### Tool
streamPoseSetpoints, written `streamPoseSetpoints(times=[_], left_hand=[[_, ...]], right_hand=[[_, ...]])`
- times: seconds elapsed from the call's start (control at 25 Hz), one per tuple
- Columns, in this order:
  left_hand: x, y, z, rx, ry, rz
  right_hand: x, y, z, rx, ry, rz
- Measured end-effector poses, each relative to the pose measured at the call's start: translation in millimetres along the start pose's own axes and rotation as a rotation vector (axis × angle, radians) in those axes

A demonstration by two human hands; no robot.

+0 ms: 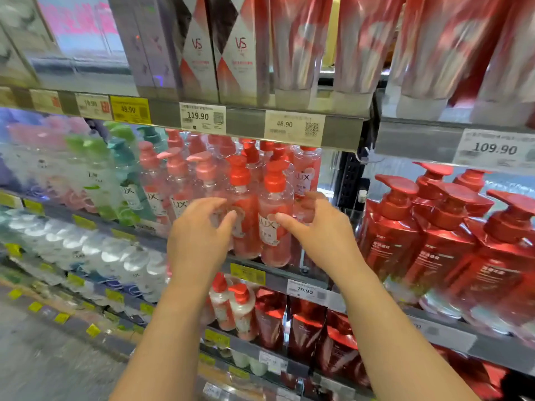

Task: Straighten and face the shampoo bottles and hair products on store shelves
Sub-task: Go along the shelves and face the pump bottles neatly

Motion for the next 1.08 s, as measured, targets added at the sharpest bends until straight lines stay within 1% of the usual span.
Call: streamPoseSetpoints(times=[0.12,0.28,0.36,0.44,0.52,0.6,0.84,0.96,1.08], left_hand=[[-10,-3,19,0.012,-0.039,0.067],[-3,-13,32,0.029,-0.033,-0.012],[2,-11,35,0.035,-0.008,-0.021],[3,-7,41,0.040,0.023,0.011],[2,-8,49,0.070,0.042,0.040],[2,-9,56,0.118,0.074,0.054],[8,-11,65,0.276,0.245,0.055],[9,-8,66,0.355,0.294,0.038],[10,-2,70,0.392,0.341,-0.014]], right_hand=[[8,21,21,-0.075,-0.003,0.089],[9,38,32,-0.155,-0.017,0.069],[8,32,38,-0.138,0.009,0.066],[6,28,41,-0.091,0.076,0.042],[4,27,42,-0.057,0.141,-0.003],[5,27,42,-0.029,0.162,-0.019],[2,25,24,0.068,0.014,-0.002],[5,25,13,0.154,-0.044,-0.011],[7,31,2,0.192,-0.124,0.012]])
Point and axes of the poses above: each hand's wrist, its own z-axis towards the middle knuckle, its own x-axis out of the palm, y = z × x, the point moved 10 cm from there along z, towards the middle knuckle, and after that the axes turned 5 degrees about y, right-handed, at the moved point
